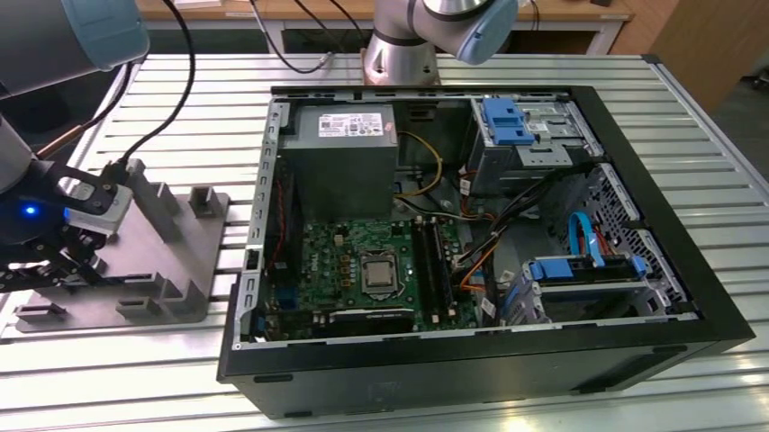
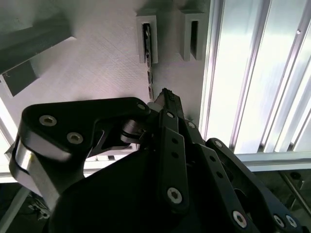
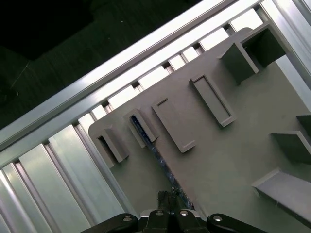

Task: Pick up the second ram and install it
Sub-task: 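Pick up the second ram and move it above second insertion slot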

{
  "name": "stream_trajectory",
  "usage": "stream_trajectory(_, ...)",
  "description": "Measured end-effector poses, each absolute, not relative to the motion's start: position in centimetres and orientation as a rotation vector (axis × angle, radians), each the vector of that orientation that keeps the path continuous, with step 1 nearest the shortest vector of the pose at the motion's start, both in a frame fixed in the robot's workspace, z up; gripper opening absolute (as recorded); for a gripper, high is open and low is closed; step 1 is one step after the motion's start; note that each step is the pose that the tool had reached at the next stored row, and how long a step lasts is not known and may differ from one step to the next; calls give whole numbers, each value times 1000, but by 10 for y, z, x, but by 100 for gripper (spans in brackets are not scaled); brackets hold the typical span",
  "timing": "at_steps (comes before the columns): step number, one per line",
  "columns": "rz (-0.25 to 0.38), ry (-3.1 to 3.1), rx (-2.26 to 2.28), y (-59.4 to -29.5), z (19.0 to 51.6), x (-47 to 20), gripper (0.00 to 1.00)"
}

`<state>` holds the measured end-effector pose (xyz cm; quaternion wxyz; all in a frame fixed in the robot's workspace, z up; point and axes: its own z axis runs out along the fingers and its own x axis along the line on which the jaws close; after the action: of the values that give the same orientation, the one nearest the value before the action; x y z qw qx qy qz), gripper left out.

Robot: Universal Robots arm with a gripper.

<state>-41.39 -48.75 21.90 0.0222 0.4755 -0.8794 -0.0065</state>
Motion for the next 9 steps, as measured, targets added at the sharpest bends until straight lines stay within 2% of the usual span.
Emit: stream_trajectory(9,-16,-2642,1614,-487,219,-414,10)
